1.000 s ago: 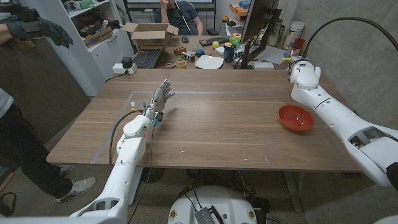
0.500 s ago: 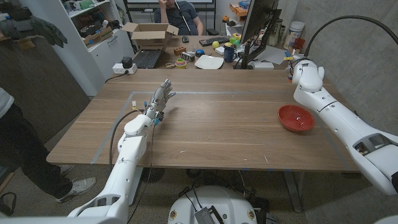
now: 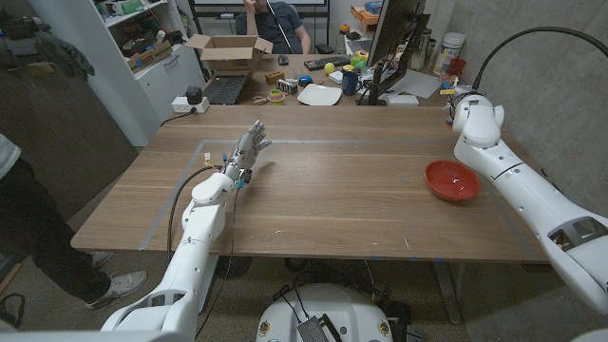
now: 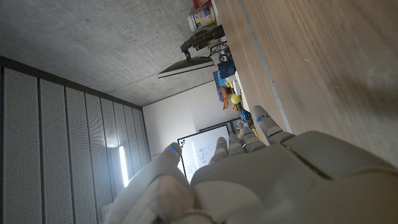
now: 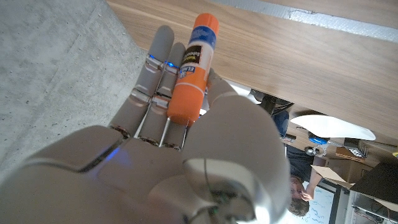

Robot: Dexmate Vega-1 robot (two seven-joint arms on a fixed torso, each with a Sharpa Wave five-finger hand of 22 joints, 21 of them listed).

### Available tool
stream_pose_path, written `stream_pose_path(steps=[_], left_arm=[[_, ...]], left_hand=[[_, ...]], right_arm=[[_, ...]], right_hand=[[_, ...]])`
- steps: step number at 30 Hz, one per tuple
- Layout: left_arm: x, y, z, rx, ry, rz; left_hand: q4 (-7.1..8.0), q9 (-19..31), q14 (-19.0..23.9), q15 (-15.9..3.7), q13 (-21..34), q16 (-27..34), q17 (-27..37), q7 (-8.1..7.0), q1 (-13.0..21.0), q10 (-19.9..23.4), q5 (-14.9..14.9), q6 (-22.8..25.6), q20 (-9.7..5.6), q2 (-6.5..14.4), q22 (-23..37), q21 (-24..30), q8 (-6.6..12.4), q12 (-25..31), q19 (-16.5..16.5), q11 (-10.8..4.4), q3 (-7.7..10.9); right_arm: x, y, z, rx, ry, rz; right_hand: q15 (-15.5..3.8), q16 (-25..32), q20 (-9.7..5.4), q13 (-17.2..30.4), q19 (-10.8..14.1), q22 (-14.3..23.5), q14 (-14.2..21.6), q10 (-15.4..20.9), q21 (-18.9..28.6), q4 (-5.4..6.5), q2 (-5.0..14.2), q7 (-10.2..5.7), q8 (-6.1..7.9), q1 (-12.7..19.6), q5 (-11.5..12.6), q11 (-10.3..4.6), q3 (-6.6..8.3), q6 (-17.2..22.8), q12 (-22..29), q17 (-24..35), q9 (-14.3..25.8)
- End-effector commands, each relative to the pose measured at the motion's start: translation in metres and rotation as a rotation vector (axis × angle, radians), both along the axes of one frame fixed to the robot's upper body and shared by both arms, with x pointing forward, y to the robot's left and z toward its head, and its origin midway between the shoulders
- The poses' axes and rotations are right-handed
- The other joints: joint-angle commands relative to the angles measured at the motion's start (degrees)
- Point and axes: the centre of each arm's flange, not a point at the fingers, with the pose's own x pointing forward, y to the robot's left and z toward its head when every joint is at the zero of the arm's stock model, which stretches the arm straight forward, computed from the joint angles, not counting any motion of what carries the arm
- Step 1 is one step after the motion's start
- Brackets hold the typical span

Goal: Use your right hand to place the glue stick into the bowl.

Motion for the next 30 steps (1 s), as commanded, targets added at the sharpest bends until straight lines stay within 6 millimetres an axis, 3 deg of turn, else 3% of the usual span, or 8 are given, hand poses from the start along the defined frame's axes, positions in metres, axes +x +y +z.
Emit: stream_pose_path(steps=[1,30], left_arm=[[0.013,-0.006,0.003,0.012,0.014,-0.032],[0.024,-0.001,0.007,0.044,0.014,-0.1]], left_hand=[[0.1,0.17,-0.59,0.01,0.26,-0.06,0.22,0.46,-0.63,-0.66,0.34,-0.05,0.09,0.82,0.06,-0.06,0.05,0.28,0.23,0.12,-0.19],[0.09,0.17,-0.59,-0.02,0.26,-0.06,0.21,0.56,-0.67,-0.75,0.42,-0.06,0.1,0.85,0.08,-0.45,0.05,0.26,0.36,0.03,-0.29]], right_arm=[[-0.021,-0.014,-0.017,0.031,0.036,-0.064],[-0.07,-0.011,-0.052,0.088,0.088,-0.144]], right_hand=[[-9.0,0.31,-8.24,0.27,1.14,-0.12,6.78,0.72,0.29,0.35,2.17,0.1,0.26,1.87,-0.12,-0.01,0.06,0.75,0.46,0.15,0.29],[-9.05,0.78,-8.2,0.61,1.76,-0.46,7.92,1.68,0.66,0.69,2.29,0.23,0.21,1.83,-0.08,-0.06,-0.23,1.62,0.74,0.58,0.6]])
